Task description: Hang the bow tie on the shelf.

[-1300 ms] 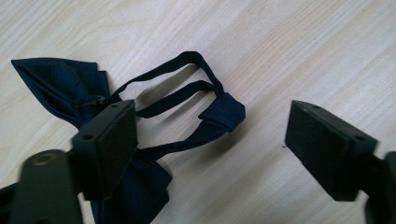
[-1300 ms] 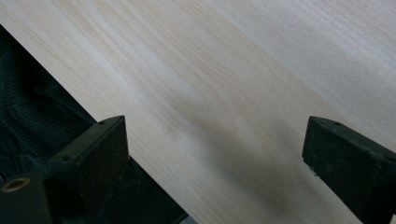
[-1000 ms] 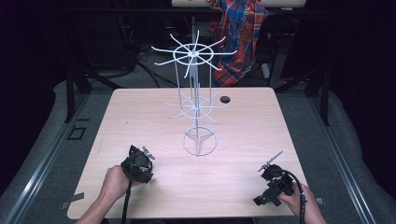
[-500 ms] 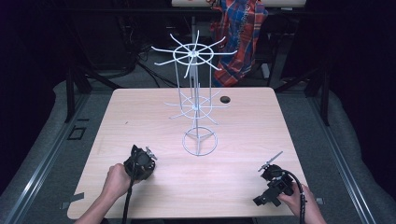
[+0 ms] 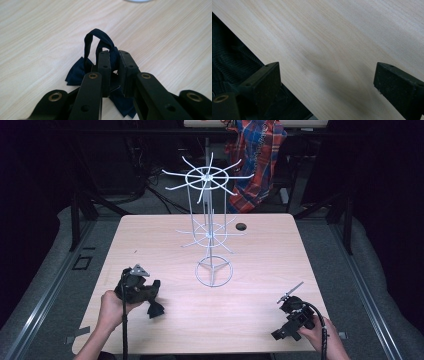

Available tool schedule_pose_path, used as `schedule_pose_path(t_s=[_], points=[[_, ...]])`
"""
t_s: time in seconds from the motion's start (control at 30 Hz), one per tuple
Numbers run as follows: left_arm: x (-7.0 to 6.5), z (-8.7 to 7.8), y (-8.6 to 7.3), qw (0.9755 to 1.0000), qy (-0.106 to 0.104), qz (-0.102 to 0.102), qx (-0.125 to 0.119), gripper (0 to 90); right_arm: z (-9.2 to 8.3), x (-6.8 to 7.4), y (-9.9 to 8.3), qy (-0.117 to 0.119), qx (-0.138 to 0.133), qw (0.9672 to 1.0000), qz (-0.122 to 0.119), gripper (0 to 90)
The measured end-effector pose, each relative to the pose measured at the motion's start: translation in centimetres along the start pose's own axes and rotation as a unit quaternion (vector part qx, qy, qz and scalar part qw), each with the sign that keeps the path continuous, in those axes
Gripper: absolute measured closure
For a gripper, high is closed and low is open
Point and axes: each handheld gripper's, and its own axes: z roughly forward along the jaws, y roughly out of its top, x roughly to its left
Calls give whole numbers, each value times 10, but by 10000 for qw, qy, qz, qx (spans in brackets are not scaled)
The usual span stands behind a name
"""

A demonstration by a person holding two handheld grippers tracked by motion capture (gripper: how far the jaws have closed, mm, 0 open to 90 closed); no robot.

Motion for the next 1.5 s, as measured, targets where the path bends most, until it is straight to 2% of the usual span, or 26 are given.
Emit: schedule_pose_path(t_s=[0.13, 0.2, 0.43, 0.47, 0.5, 0.53, 0.57, 0.7, 0.77, 0.8, 0.83, 0.9, 1.07, 1.13, 1.17, 1.2, 1.23, 1.27, 1.3, 1.33, 1.5], points=[[-1, -7, 3, 9998, -48, -23, -171, 817, 0, 0, 0, 0, 8, 10000, 1, 69], [-2, -9, 4, 9997, -69, -31, -234, 816, -1, -1, 0, -102, 53, 9999, -64, 70], [-2, -15, 8, 9993, -174, -4, -329, 815, -2, -1, 0, -121, 17, 9999, -27, 69], [-2, -15, 8, 9992, -154, -14, -368, 816, 0, 0, -1, -100, -111, 9999, 64, 68], [-2, -17, 9, 9992, -183, -8, -360, 815, -1, -1, 0, -101, -21, 9999, -15, 68], [-2, -17, 9, 9991, -188, -21, -376, 816, 0, 1, 0, -33, -65, 10000, 26, 68], [-1, -19, 9, 9990, -173, -23, -406, 816, -1, 0, 1, -92, 27, 9999, -58, 69], [1, -22, 11, 9986, -162, -75, -489, 815, 0, 2, 1, -22, -3, 10000, -18, 68], [3, -23, 12, 9985, -146, -110, -511, 815, -1, 1, 1, -134, 23, 9999, -32, 68], [4, -24, 12, 9984, -79, -119, -544, 815, -1, 1, 1, -112, -64, 9999, 35, 68], [5, -25, 13, 9982, -66, -158, -573, 815, 1, 1, -1, -190, -234, 9995, 133, 68], [7, -27, 14, 9979, -41, -194, -621, 815, -4, -2, 0, -205, -81, 9997, 63, 68], [8, -26, 17, 9979, -22, -189, -621, 815, -6, -3, 0, -245, -132, 9996, 89, 67], [8, -26, 18, 9978, -35, -194, -633, 815, -3, -1, 0, -186, -237, 9993, 201, 66], [9, -26, 19, 9977, -23, -178, -647, 815, -5, -3, 2, -191, -55, 9998, 21, 65], [9, -27, 19, 9977, -38, -200, -647, 815, 0, 0, 0, -182, -342, 9989, 277, 65], [10, -28, 20, 9975, -33, -209, -667, 815, -1, 0, 0, -140, -305, 9991, 251, 64], [10, -28, 20, 9975, -26, -219, -677, 815, -5, -4, 2, -206, 27, 9998, -12, 64], [11, -29, 20, 9974, -14, -222, -679, 815, -6, -4, 2, -200, 57, 9998, -42, 64], [12, -30, 20, 9973, -5, -246, -692, 815, -4, -2, 1, -150, -129, 9998, 104, 63], [17, -35, 22, 9962, 93, -358, -789, 815, -4, -2, 1, -172, -77, 9998, 3, 57]])
